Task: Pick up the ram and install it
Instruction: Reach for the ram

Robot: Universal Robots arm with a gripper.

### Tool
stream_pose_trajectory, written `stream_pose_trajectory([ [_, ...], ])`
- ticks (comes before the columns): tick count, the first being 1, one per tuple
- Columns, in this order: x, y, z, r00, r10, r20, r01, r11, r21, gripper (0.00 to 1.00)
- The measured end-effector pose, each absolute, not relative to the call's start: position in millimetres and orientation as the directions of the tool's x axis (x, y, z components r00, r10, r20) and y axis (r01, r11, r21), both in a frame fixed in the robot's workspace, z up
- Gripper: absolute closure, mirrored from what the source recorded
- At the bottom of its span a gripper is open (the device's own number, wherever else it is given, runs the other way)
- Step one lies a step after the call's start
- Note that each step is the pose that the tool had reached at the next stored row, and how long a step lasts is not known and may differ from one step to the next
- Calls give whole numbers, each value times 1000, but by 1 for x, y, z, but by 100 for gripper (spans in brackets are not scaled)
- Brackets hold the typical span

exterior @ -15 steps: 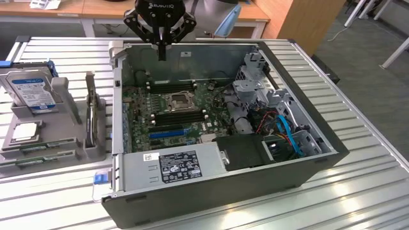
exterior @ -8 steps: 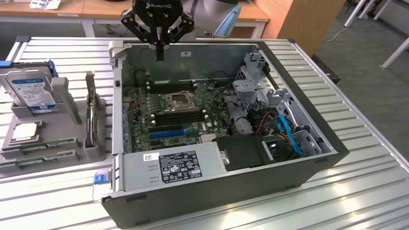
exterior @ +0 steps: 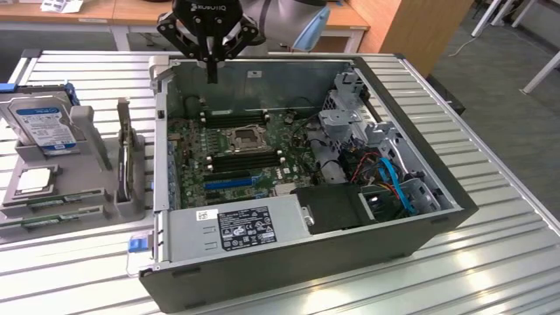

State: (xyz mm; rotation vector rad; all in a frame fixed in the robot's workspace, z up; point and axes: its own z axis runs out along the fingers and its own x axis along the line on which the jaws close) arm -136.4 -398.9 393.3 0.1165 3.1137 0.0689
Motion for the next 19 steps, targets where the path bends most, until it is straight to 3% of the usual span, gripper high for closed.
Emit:
stream_pose_trajectory([
  [19,-168,-399,393,-997,75,-23,74,996,45,90],
])
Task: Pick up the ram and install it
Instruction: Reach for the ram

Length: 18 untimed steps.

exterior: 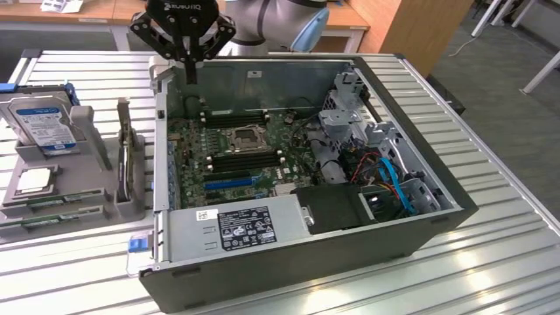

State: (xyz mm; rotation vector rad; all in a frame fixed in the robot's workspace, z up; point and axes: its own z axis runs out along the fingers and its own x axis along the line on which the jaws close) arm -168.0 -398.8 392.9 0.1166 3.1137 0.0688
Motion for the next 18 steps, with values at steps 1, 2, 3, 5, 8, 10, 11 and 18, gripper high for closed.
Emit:
stream_pose_trajectory([
  [1,-170,-399,393,-997,75,-23,74,996,45,90],
  [2,-172,-399,393,-997,75,-23,74,996,45,90],
  [3,-174,-399,393,-997,75,-23,74,996,45,90],
  [5,-178,-399,393,-997,75,-23,74,996,45,90],
  [8,-185,-399,393,-997,75,-23,74,996,45,90],
  [10,-189,-399,393,-997,75,-23,74,996,45,90],
  [11,-191,-399,393,-997,75,-23,74,996,45,90],
  [18,-206,-399,392,-997,75,-23,74,996,45,90],
])
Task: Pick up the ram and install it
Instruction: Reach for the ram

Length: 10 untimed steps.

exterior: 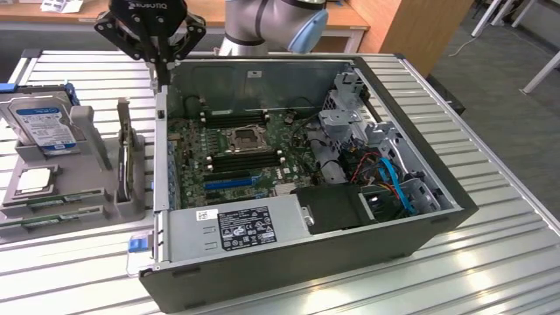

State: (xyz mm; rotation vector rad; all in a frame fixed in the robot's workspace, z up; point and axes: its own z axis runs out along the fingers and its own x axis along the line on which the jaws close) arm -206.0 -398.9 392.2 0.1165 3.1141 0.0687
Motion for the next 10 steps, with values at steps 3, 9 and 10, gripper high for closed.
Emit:
stream_pose_trajectory([
  [3,-212,-399,392,-997,75,-23,74,996,45,90],
  [9,-225,-399,392,-997,75,-22,74,996,45,90],
  [10,-227,-399,392,-997,75,-22,74,996,45,90],
])
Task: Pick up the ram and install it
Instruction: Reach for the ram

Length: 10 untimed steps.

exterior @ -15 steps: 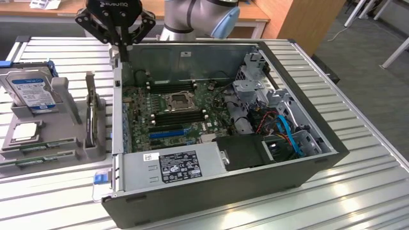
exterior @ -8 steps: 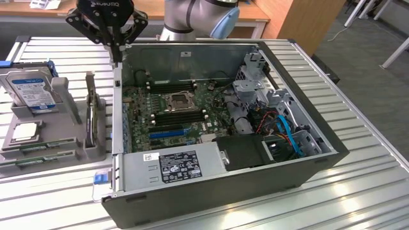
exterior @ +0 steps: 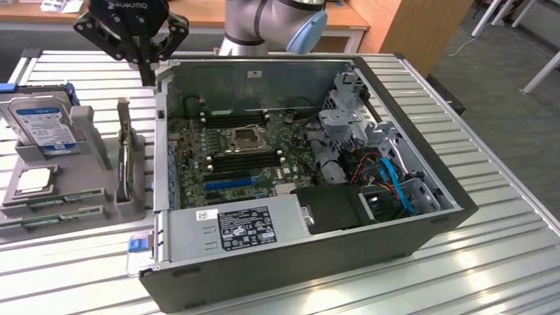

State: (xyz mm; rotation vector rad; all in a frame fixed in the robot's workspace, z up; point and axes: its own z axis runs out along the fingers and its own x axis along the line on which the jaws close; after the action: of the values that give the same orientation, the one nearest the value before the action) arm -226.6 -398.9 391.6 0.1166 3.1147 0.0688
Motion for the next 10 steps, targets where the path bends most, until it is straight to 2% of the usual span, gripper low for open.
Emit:
stream_pose_trajectory([
  [10,-247,-399,391,-997,75,-21,74,996,45,90],
])
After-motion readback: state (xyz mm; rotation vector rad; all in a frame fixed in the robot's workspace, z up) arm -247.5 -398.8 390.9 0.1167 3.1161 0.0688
